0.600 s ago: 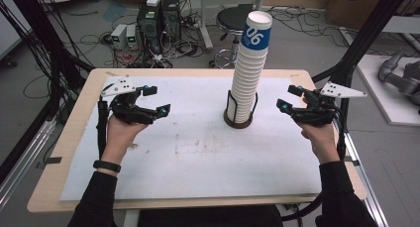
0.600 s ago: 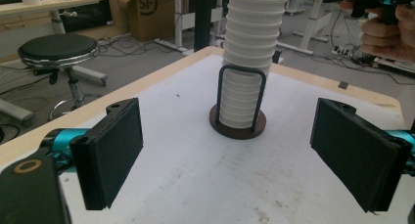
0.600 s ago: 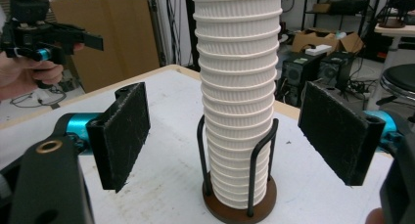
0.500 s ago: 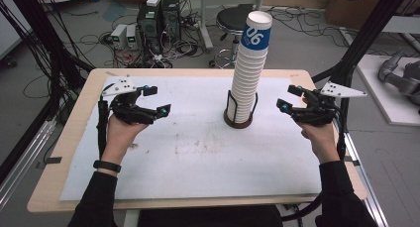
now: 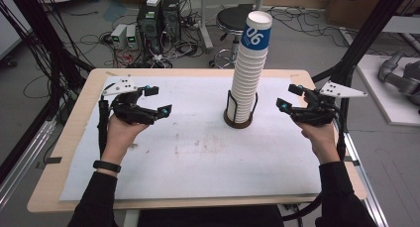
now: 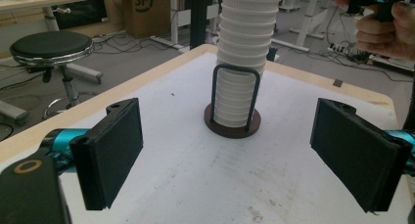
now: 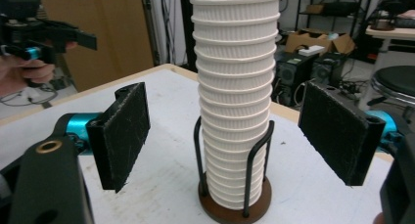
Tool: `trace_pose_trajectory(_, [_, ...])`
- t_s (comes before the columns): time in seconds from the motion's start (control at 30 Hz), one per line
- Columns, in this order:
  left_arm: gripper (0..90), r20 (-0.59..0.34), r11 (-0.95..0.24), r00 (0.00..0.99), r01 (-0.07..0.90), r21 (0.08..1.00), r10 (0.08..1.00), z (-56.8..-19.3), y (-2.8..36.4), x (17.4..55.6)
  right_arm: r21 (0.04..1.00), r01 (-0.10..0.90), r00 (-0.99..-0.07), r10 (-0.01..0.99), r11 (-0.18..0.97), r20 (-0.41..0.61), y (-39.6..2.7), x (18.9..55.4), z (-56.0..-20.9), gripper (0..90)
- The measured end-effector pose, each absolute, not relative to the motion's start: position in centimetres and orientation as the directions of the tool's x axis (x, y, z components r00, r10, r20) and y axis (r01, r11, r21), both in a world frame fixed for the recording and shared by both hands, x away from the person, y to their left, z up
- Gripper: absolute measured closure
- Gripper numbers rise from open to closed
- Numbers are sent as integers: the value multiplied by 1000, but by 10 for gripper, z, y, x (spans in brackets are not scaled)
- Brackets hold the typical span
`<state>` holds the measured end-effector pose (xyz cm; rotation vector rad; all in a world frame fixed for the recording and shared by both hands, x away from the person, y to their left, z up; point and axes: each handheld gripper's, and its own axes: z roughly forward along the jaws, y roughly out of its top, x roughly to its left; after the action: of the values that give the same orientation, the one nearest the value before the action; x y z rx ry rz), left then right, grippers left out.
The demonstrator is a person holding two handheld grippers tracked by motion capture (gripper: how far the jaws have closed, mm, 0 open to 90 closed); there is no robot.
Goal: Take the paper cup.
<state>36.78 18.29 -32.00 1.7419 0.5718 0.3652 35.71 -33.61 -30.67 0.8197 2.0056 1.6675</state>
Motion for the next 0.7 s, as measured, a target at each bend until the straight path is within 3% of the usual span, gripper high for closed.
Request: trace_pose_trajectory(0.7, [122,-63,-179,837,189,966,543,-316,179,367,975,173,-714,699,138,28,-317,378,-285,194])
